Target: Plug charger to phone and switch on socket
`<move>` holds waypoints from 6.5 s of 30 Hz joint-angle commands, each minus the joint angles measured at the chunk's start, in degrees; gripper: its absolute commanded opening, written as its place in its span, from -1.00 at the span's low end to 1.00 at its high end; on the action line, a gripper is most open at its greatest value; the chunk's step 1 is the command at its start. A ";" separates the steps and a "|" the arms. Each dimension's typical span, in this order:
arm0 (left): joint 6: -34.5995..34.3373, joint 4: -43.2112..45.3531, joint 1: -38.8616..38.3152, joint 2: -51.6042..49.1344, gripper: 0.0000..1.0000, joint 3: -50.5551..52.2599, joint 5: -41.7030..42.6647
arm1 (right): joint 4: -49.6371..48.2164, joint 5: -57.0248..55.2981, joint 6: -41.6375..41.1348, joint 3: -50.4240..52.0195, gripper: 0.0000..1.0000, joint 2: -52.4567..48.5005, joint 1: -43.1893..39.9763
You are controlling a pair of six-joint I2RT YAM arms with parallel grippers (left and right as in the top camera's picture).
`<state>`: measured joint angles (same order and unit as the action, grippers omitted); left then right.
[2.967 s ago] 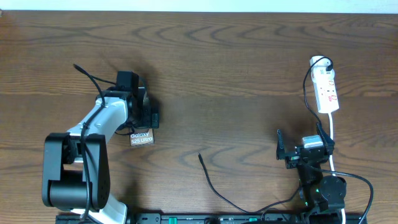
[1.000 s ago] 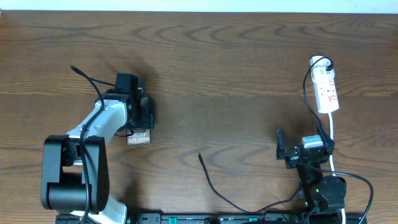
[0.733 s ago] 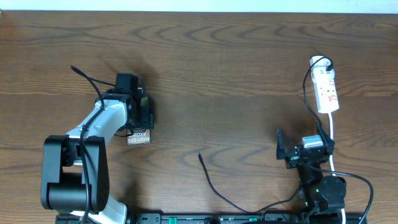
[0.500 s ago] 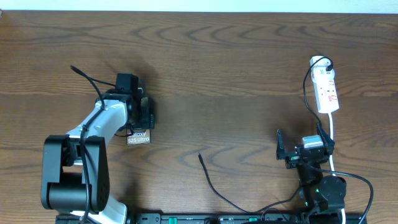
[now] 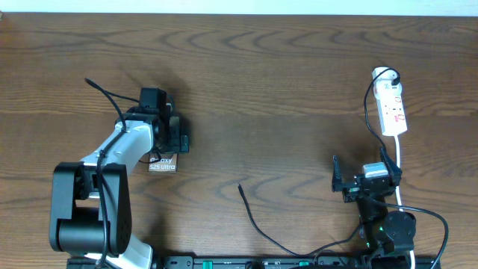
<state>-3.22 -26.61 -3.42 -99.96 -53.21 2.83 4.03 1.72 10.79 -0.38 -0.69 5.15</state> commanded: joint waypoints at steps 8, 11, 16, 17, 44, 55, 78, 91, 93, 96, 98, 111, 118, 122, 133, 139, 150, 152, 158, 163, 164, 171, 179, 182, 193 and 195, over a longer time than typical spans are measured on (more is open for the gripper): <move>-0.22 1.51 0.31 -3.02 0.97 2.54 0.52 | 0.24 0.35 -0.44 0.07 0.98 0.37 -0.39; 1.27 1.75 0.31 -3.02 0.97 2.54 0.55 | 0.24 0.35 -0.44 0.07 0.98 0.37 -0.39; 3.45 2.67 0.31 -3.02 0.97 2.54 0.55 | 0.24 0.33 -0.44 0.07 0.98 0.37 -0.39; 3.45 2.84 0.31 -3.02 0.97 2.54 0.55 | 0.24 0.35 -0.44 0.07 0.99 0.37 -0.39; 6.64 3.58 0.31 -3.02 0.75 2.54 5.40 | 0.24 0.35 -0.44 0.07 0.98 0.37 -0.39; 6.62 4.68 0.31 -3.02 0.75 2.54 5.07 | 0.24 0.35 -0.44 0.07 0.98 0.37 -0.39; 6.64 4.68 0.31 -3.02 0.15 2.54 5.07 | 0.24 0.35 -0.44 0.07 0.99 0.37 -0.39; 9.64 5.35 0.31 -3.02 0.00 2.54 5.09 | 0.24 0.35 -0.44 0.07 0.99 0.37 -0.39; 10.29 5.33 0.31 -3.02 0.00 2.54 5.09 | 0.24 0.35 -0.44 0.07 0.99 0.37 -0.39; 10.27 5.11 0.31 -3.02 -0.08 2.54 5.09 | 0.24 0.35 -0.44 0.07 0.99 0.37 -0.39; 10.25 5.05 0.31 -3.02 -0.30 2.54 5.11 | 0.24 0.35 -0.44 0.07 0.98 0.37 -0.39; 9.53 5.05 0.31 -1.70 -0.53 2.12 5.75 | 0.24 0.35 -0.44 0.07 0.99 0.37 -0.39; 8.55 5.03 0.31 3.10 -0.54 1.64 5.73 | 0.24 0.35 -0.44 0.07 0.98 0.37 -0.39; 8.55 4.87 0.31 5.60 -0.54 1.64 5.70 | 0.24 0.35 -0.44 0.07 0.98 0.37 -0.39; 6.60 4.15 0.31 6.86 -0.55 1.64 5.75 | 0.24 0.35 -0.44 0.07 0.98 0.37 -0.39; 4.59 4.44 0.31 6.86 -0.60 1.27 13.99 | 0.24 0.35 -0.44 0.07 0.98 0.37 -0.39; -5.29 8.22 0.31 6.86 -0.62 -0.68 31.28 | 0.24 0.35 -0.44 0.07 0.99 0.37 -0.39; -8.46 10.25 0.31 6.86 -0.62 -0.70 35.52 | 0.24 0.35 -0.44 0.07 0.99 0.37 -0.39; -23.23 18.75 0.33 6.86 -0.62 -0.70 46.18 | 0.24 0.35 -0.44 0.07 0.99 0.37 -0.39; -39.54 27.74 1.44 6.86 -0.63 -0.70 54.77 | 0.24 0.35 -0.44 0.07 0.99 0.37 -0.39; -42.91 29.53 1.81 6.86 -0.63 -0.70 56.15 | 0.24 0.35 -0.44 0.07 0.99 0.37 -0.39; -70.01 48.43 4.24 6.86 -0.74 -0.70 65.81 | 0.24 0.35 -0.44 0.07 0.99 0.37 -0.39; -91.97 69.37 4.44 6.86 -0.74 -0.70 66.29 | 0.24 0.33 -0.44 0.07 0.99 0.37 -0.39; -98.86 74.14 4.44 6.86 -0.80 -0.70 65.88 | 0.24 0.35 -0.44 0.07 0.99 0.37 -0.39; -116.39 75.82 4.44 6.86 -0.85 -0.70 64.85 | 0.24 0.35 -0.44 0.07 0.98 0.37 -0.39; -116.39 75.80 4.44 6.86 -0.85 -0.70 64.59 | 0.24 0.35 -0.44 0.07 0.98 0.37 -0.39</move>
<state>-115.39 48.25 0.75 -94.28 -52.23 67.37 4.03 1.74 10.79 -0.38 -0.69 5.04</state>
